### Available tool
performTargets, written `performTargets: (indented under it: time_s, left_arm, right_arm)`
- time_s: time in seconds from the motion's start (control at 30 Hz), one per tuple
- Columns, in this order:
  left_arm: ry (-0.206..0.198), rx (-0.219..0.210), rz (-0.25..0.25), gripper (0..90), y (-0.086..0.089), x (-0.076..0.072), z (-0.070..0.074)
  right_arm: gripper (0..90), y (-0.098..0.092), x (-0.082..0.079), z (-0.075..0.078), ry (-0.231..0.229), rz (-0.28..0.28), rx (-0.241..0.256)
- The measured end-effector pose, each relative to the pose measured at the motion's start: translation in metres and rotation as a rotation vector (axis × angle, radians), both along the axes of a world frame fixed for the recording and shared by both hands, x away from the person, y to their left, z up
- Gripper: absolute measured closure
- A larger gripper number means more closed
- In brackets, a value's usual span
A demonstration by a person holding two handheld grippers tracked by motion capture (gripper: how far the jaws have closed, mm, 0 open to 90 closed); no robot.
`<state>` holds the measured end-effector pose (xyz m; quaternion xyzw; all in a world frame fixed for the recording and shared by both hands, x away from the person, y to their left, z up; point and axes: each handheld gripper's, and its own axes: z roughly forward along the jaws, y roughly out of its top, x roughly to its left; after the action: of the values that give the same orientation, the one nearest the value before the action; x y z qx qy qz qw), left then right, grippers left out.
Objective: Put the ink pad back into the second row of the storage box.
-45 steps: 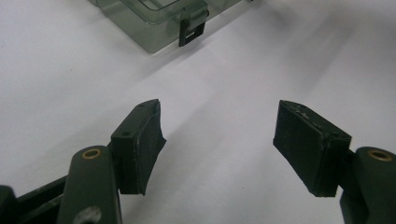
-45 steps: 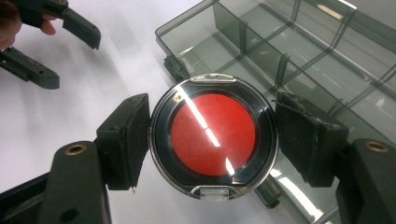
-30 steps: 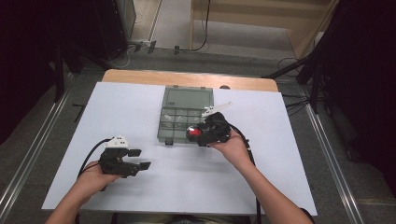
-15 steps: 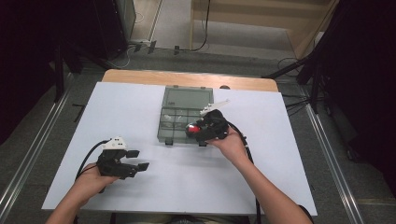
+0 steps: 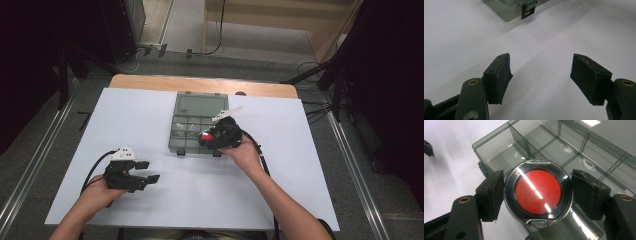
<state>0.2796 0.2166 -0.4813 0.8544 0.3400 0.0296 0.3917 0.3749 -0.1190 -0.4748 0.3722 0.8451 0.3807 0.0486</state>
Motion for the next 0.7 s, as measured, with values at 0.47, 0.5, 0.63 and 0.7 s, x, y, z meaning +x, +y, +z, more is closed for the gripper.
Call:
performTargets:
  time_s: [0.47, 0.5, 0.63, 0.7]
  left_arm:
    - [0.002, -0.01, 0.015, 31.8, 0.002, 0.001, 0.001]
    - [0.002, -0.013, 0.015, 31.7, 0.003, 0.001, 0.001]
    - [-0.002, -0.018, 0.018, 31.8, 0.003, 0.002, 0.002]
    - [-0.021, -0.012, 0.034, 31.8, 0.003, 0.003, 0.004]
  right_arm:
    - [26.8, 0.003, 0.001, -0.001, -0.03, -0.015, -0.008]
    - [26.2, 0.002, 0.001, 0.0, -0.029, -0.019, 0.007]
    - [25.9, -0.002, -0.001, 0.006, -0.041, -0.026, 0.04]
    - [25.9, -0.005, -0.002, 0.008, -0.032, -0.024, 0.054]
